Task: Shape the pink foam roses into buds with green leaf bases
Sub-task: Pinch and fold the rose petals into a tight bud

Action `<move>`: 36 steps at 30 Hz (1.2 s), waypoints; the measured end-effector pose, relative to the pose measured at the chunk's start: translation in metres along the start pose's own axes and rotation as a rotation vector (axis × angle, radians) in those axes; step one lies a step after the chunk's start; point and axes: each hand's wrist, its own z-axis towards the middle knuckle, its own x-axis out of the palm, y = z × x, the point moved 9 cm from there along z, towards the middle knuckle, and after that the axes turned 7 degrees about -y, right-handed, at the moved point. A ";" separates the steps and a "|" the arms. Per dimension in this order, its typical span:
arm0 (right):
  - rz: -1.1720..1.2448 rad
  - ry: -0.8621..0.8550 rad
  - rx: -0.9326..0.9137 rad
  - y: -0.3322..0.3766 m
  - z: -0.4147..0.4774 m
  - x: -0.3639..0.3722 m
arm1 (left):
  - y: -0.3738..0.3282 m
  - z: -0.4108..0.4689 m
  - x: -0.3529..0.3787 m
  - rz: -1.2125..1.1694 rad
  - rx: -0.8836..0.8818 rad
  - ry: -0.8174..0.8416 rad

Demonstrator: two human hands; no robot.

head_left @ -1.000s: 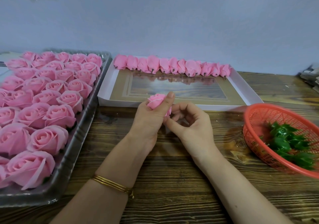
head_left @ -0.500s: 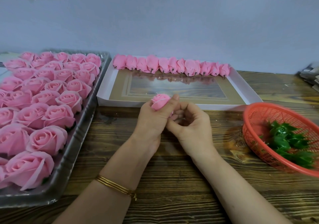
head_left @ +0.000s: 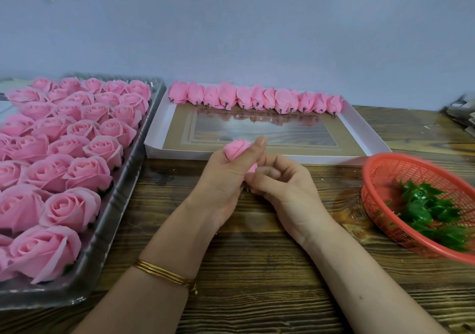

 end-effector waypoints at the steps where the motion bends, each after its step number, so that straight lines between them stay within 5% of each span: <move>1: -0.015 -0.005 -0.007 0.000 0.000 0.000 | 0.000 0.001 0.000 -0.006 0.013 -0.013; 11: -0.062 0.020 0.016 -0.003 0.003 -0.006 | 0.001 -0.001 -0.001 0.134 0.019 0.042; 20: 0.034 -0.159 0.029 0.001 0.009 -0.025 | -0.018 -0.006 -0.003 0.629 0.412 -0.099; 36: 0.024 -0.141 0.033 0.000 0.006 -0.019 | -0.011 -0.008 0.001 0.741 0.382 -0.062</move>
